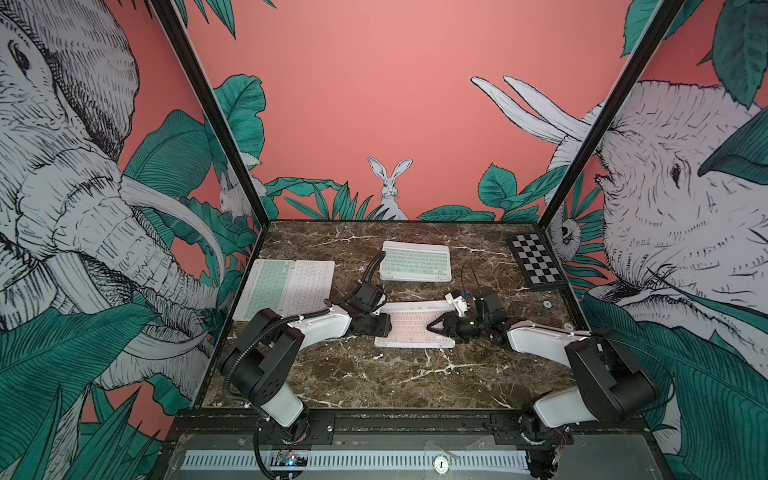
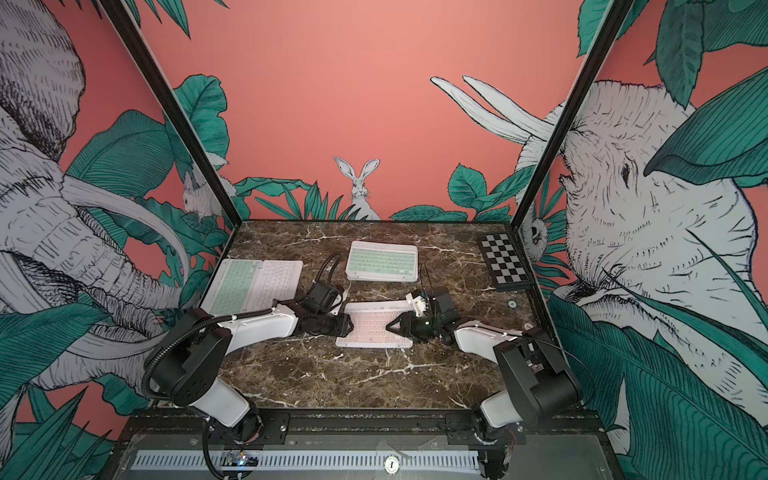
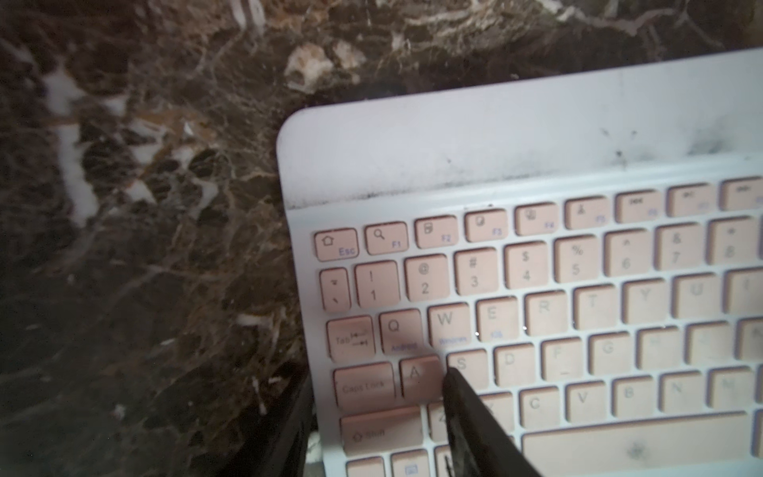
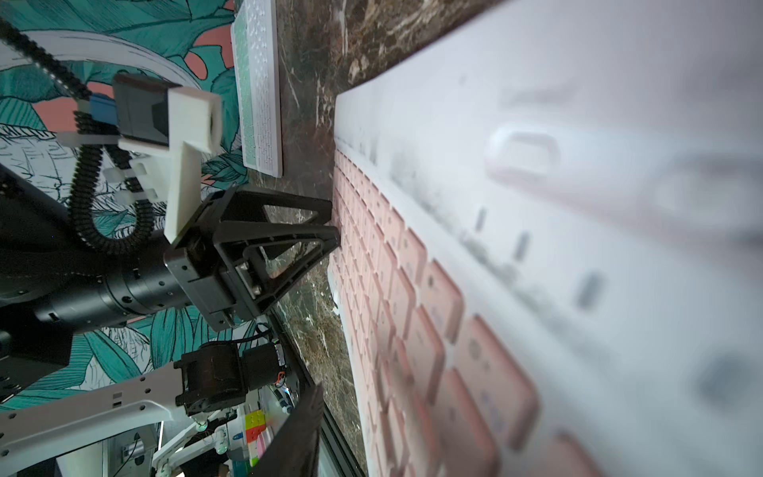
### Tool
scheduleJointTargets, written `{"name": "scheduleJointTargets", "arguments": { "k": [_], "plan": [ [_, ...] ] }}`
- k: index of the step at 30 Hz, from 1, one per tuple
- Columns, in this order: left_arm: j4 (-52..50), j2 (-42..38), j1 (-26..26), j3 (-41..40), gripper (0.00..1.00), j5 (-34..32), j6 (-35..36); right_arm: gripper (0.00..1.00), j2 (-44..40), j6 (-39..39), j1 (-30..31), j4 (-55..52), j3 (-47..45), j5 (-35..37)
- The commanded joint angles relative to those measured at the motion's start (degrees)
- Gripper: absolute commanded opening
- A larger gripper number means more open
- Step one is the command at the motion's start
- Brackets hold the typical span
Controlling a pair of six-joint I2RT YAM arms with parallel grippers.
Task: Stack the numeric keypads
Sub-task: Pick up the numeric keypad from the center of the board.
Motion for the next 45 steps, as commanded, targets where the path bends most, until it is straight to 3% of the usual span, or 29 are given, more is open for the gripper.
{"name": "scheduleJointTargets", "arguments": {
  "k": [1, 11, 20, 29, 32, 40, 45],
  "plan": [
    [-6.74, 5.25, -1.00, -3.84, 0.53, 3.02, 0.19, 0.45, -2.48, -4.08, -0.27, -3.25, 2.41, -1.46],
    [-6.64, 5.41, -1.00, -3.95, 0.53, 0.72, -0.87, 0.44, -4.65, -9.18, -2.30, -12.53, 3.55, 1.73],
    [-5.67, 5.49, -1.00, -3.86, 0.53, -0.35, -1.69, 0.36, -8.02, -10.27, -5.23, -15.43, 1.96, 2.49],
    [-5.06, 4.83, -1.00, -3.60, 0.53, -1.21, -2.54, 0.13, -8.39, -7.26, -7.22, -11.12, -0.54, -0.76],
    [-6.29, 2.76, -1.00, -2.93, 0.52, -2.77, -3.18, 0.00, -8.60, -5.57, -7.75, -9.30, -0.94, -2.35],
    [-15.86, -10.55, -0.76, 3.06, 0.54, -11.28, -4.28, 0.00, -10.68, -2.59, -8.11, -8.48, 2.05, -6.40],
    [-22.23, -15.02, 1.83, 8.05, 0.55, -12.70, -3.78, 0.00, -11.37, -0.82, -8.12, -7.97, 5.67, -8.35]
  ]
}}
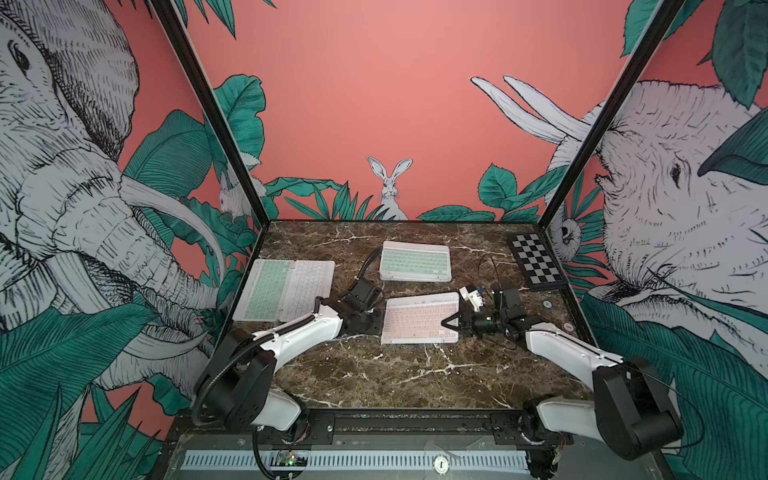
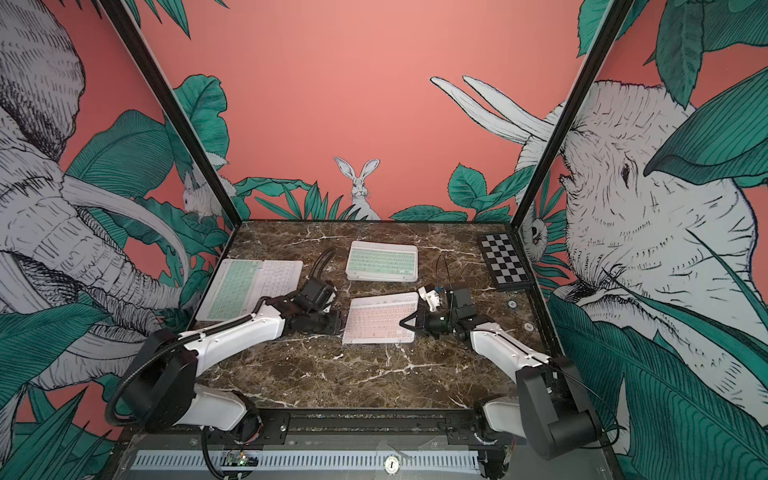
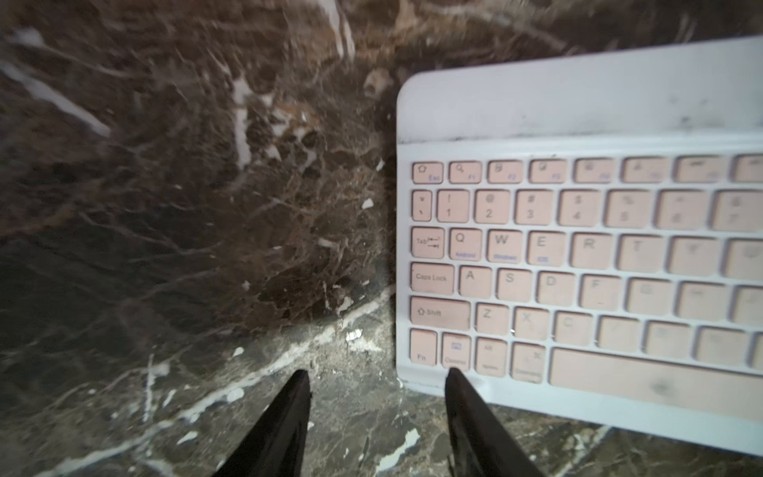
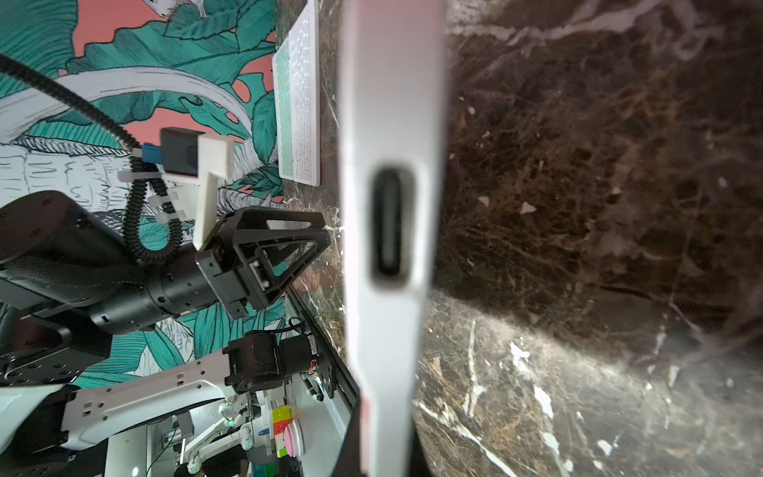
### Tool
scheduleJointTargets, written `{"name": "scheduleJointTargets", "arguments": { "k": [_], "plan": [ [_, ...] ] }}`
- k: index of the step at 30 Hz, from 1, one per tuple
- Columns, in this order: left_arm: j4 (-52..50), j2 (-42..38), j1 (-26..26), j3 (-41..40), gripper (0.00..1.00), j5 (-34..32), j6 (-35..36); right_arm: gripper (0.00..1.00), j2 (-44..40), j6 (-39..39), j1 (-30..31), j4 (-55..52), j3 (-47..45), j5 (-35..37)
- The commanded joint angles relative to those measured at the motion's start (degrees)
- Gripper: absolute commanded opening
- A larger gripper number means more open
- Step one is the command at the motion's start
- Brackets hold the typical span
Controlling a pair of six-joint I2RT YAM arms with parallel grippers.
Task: Stack the numeric keypads
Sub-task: Pick up the numeric keypad from the center of the board, then place the numeric keypad at the numeric keypad.
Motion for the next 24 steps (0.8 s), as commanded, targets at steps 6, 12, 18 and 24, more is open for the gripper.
{"name": "scheduleJointTargets", "arguments": {
  "k": [6, 12, 18, 24],
  "plan": [
    [-11.76, -3.19, 4.76, 6.98, 0.56, -3.79, 0.67, 0.00, -1.27, 2.50, -0.20, 3.51, 8.51, -3.84],
    [-11.76, -3.13, 5.04, 8.04, 0.56, -3.90, 0.45, 0.00, 1.21, 0.77, -1.01, 3.57, 13.82, -4.03],
    [-11.86, -3.08, 5.39, 9.29, 0.56, -4.15, 0.64, 0.00, 9.16, 0.39, -2.35, 8.25, 19.70, -4.89],
    [-12.55, -2.88, 5.46, 9.58, 0.56, -4.68, 0.75, 0.00, 19.32, -1.86, -4.12, 9.90, 26.60, -6.10]
  ]
}}
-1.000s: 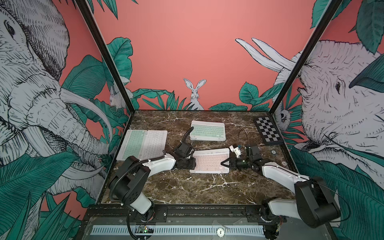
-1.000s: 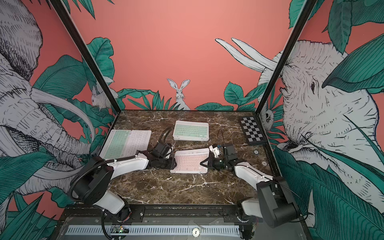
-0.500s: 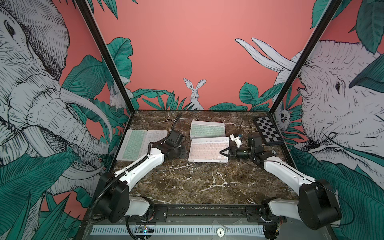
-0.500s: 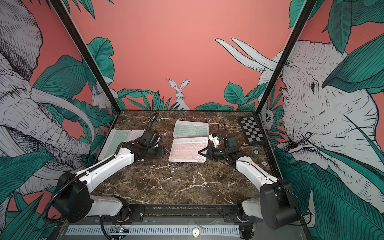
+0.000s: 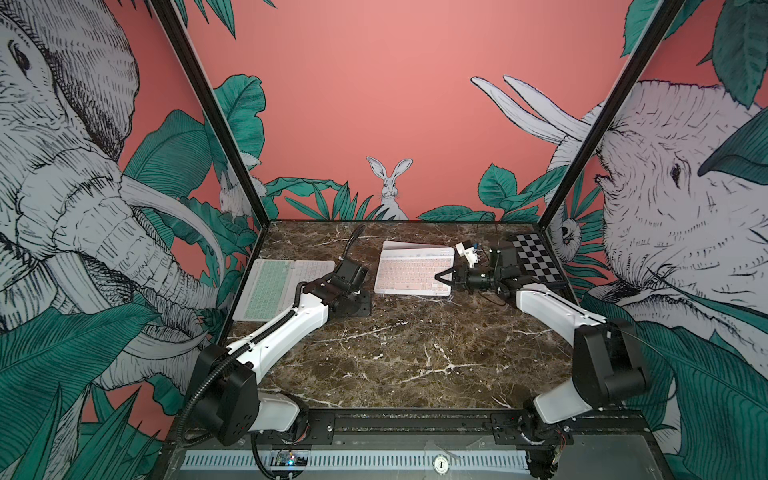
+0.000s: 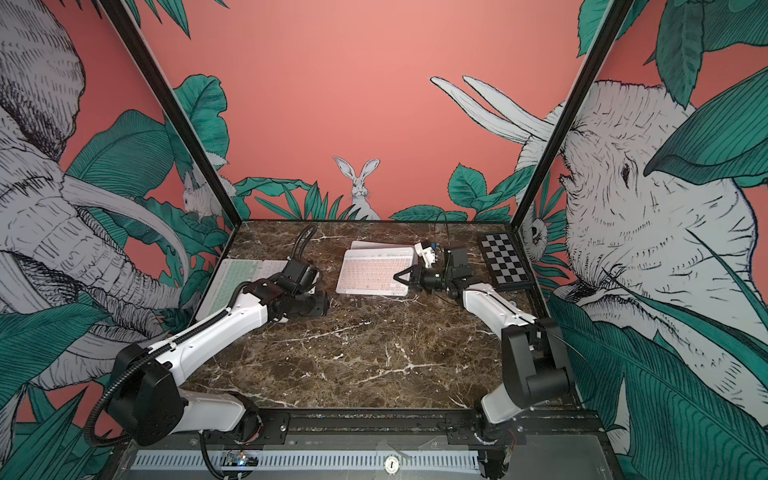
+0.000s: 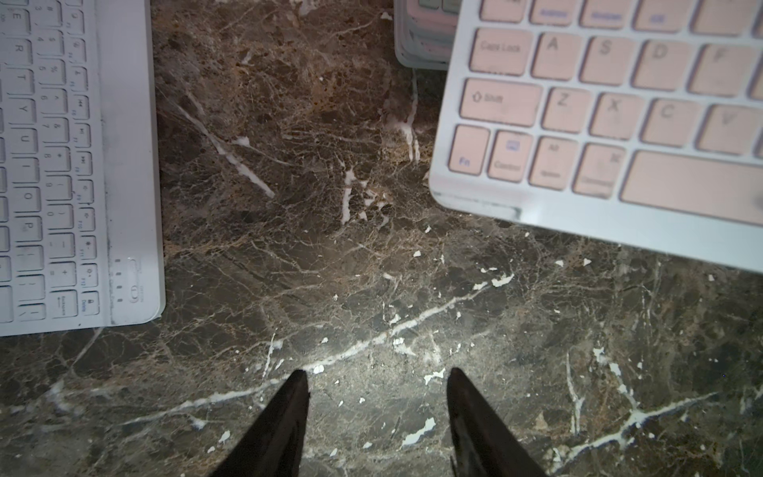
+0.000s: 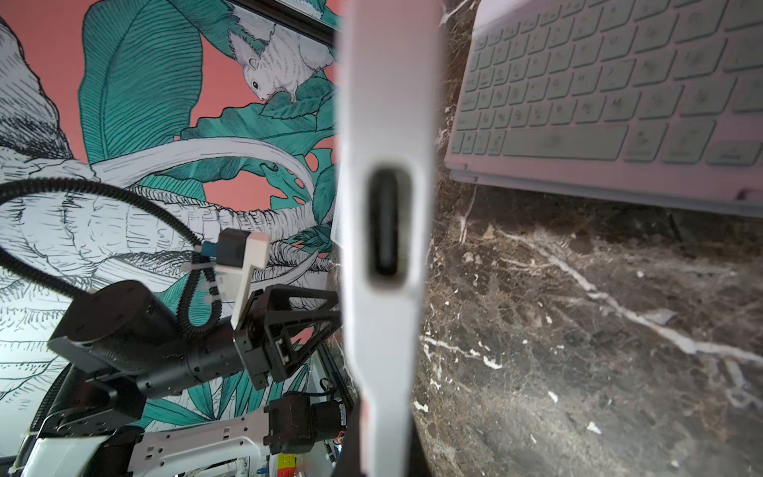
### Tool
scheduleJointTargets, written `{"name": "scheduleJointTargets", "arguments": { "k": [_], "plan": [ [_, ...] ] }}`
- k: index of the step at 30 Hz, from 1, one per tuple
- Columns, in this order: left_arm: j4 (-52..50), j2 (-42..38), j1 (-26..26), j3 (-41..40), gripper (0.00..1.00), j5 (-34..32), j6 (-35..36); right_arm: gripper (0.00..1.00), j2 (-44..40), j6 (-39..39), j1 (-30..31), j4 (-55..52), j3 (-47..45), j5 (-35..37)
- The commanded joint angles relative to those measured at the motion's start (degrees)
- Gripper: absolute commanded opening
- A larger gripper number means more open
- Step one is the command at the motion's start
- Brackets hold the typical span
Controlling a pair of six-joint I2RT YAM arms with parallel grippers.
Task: Stack the numeric keypads
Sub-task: Place the numeric keypad at the numeric keypad.
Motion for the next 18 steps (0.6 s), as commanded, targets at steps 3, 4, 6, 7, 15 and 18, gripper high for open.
{"name": "scheduleJointTargets", "arguments": {
  "k": [3, 4, 6, 7, 15, 18],
  "plan": [
    [-2.26, 0.24, 0.52, 1.48, 0.56, -0.93, 0.18, 0.00, 7.17, -1.18, -2.08, 8.31, 6.37, -3.59],
    [-2.41, 0.50, 0.60, 1.78, 0.56, -0.94, 0.08, 0.00, 8.63, -1.20, -2.37, 8.38, 7.30, -3.99],
    [-2.77, 1.13, 0.58, 2.34, 0.56, -1.00, 0.04, 0.00, 12.12, -1.29, -2.86, 8.75, 10.04, -5.57],
    [-2.97, 1.38, 0.61, 2.67, 0.56, -1.05, 0.03, 0.00, 13.89, -1.12, -3.16, 9.08, 11.38, -6.42],
    [-3.52, 4.10, 0.61, 4.04, 0.56, -0.84, -0.64, 0.00, 25.43, 0.30, -5.66, 10.52, 20.39, -10.90],
    [-3.35, 4.66, 0.60, 4.17, 0.56, -0.59, -0.89, 0.00, 27.78, 1.16, -6.37, 11.30, 21.95, -12.81]
  ]
}}
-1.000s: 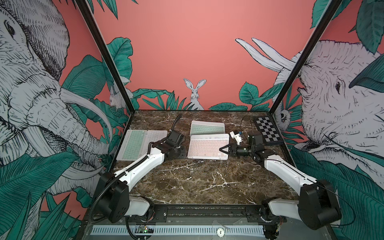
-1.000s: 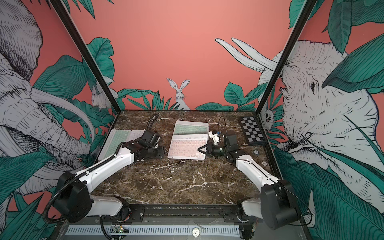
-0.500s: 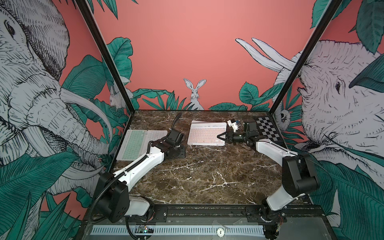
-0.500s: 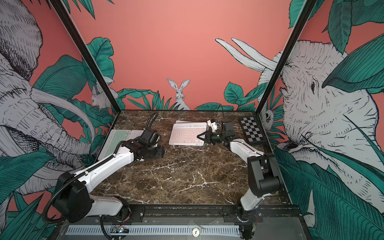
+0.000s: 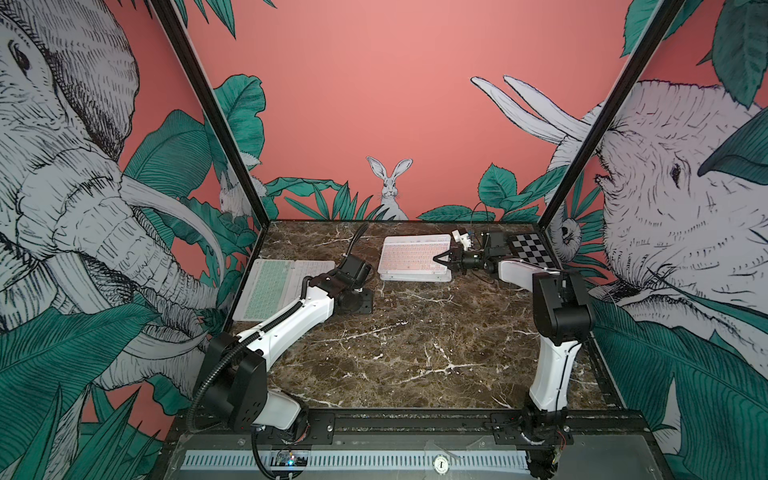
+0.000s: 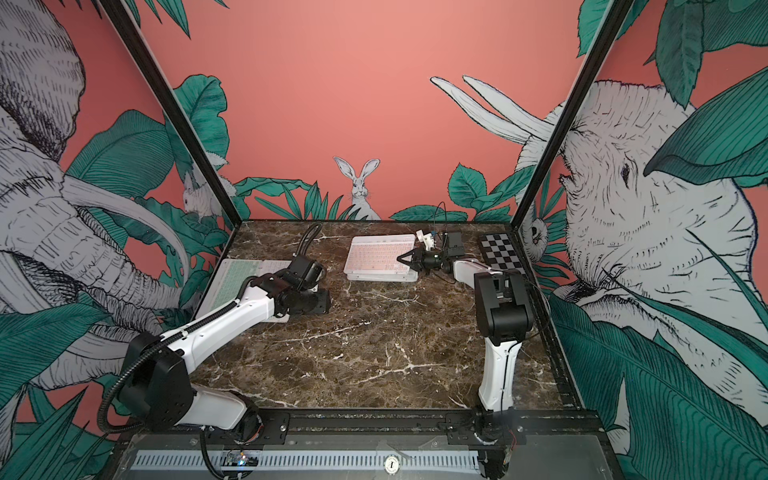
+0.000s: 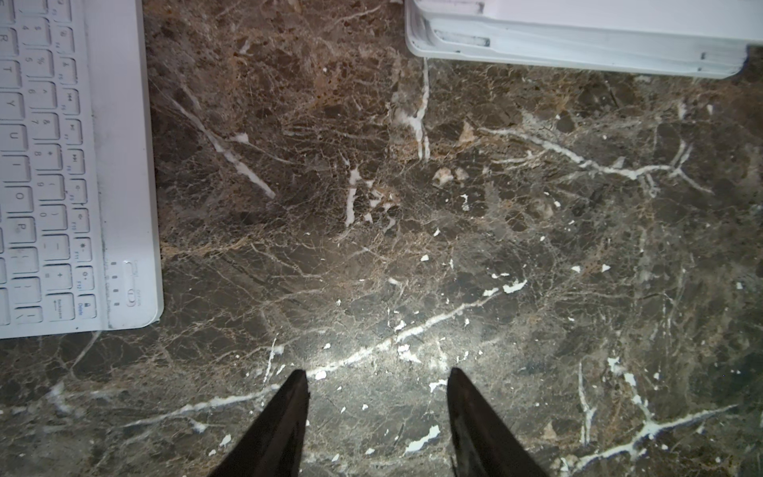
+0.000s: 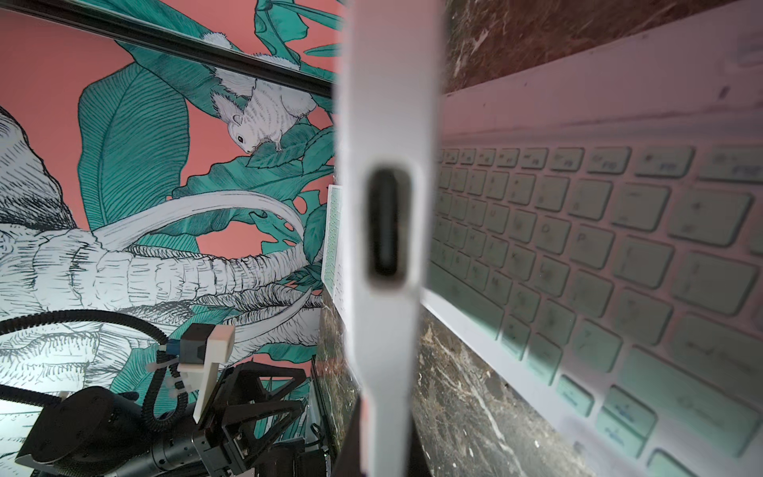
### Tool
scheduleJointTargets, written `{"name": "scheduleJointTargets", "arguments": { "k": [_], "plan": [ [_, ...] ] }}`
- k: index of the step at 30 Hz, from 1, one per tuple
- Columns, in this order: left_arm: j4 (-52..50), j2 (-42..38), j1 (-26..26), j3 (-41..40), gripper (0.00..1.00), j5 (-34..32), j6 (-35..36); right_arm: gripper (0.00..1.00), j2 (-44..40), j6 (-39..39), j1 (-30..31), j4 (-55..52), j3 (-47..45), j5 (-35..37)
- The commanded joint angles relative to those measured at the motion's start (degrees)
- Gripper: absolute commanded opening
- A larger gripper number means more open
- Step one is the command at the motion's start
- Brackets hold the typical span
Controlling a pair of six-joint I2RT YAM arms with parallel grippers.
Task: Stack the numeric keypads
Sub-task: Place the numeric keypad at the numeric keypad.
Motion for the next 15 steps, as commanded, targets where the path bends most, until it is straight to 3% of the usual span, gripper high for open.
{"name": "scheduleJointTargets", "arguments": {
  "k": [1, 15],
  "plan": [
    [-1.78, 0.18, 0.32, 1.44, 0.56, -0.57, -0.78, 0.00, 1.06, 0.62, -0.86, 5.10, 2.90, -5.81],
    [-2.55, 1.70, 0.31, 1.70, 0.56, -0.57, -1.45, 0.00, 8.16, 0.56, -2.19, 1.96, 8.93, -12.69]
  ]
}}
